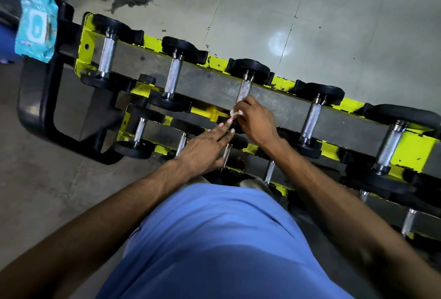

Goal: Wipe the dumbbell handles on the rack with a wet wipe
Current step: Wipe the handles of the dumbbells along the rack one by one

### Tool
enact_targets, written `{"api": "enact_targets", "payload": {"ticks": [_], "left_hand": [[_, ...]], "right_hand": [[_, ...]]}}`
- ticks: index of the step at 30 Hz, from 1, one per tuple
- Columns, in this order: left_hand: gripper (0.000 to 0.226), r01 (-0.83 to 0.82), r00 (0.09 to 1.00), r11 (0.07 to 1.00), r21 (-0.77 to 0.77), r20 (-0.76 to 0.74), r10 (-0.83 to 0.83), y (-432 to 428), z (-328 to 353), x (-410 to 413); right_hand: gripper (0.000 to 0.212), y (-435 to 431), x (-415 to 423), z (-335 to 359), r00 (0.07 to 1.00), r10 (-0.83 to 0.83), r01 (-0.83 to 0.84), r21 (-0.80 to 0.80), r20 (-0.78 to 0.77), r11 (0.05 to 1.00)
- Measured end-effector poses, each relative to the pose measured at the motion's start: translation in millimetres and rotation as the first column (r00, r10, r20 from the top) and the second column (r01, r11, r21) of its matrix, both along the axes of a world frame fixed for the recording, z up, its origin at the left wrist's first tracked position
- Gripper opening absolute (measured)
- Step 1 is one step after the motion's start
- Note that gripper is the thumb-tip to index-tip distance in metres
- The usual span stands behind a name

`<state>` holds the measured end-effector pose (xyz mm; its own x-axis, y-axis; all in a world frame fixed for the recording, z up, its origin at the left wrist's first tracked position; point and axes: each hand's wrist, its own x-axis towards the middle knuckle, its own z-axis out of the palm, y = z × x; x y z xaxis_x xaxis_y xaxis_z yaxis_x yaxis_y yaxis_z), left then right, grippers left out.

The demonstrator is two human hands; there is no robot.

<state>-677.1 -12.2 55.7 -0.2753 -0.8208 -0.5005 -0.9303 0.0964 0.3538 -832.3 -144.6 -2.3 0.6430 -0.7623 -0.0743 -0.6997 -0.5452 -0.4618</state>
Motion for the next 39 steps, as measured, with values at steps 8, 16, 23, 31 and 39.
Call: {"api": "enact_targets", "payload": {"ticks": [8,16,23,31,39], "left_hand": [[0.088,0.007,1.000,1.000,-0.005,-0.003,-0.007,1.1,0.6,4.5],[0.088,0.042,0.999,0.999,0.006,0.006,-0.042,0.4,0.3,5.8],[0.090,0.036,0.999,0.999,0.004,0.010,-0.036,0.8,-4.9,7.6],[0.090,0.064,0.998,0.998,0.010,0.024,-0.065,-0.2,-8.5,12.2],[0.091,0.063,0.998,0.998,-0.002,0.017,-0.063,0.8,-9.6,10.3]], "right_hand": [[0.021,3.9,16.4,-29.0,0.692,-0.722,0.542,0.676,-0.021,0.499],[0.020,-11.0,13.7,-27.3,0.807,-0.572,0.493,0.702,-0.148,0.514],[0.021,-3.1,-0.3,-35.0,0.792,-0.598,0.545,0.590,-0.127,0.596],[0.013,-0.9,13.0,-32.5,0.811,-0.542,0.566,0.528,-0.220,0.633],[0.004,-12.7,14.3,3.0,0.997,-0.013,0.033,0.269,-0.077,0.963]]}}
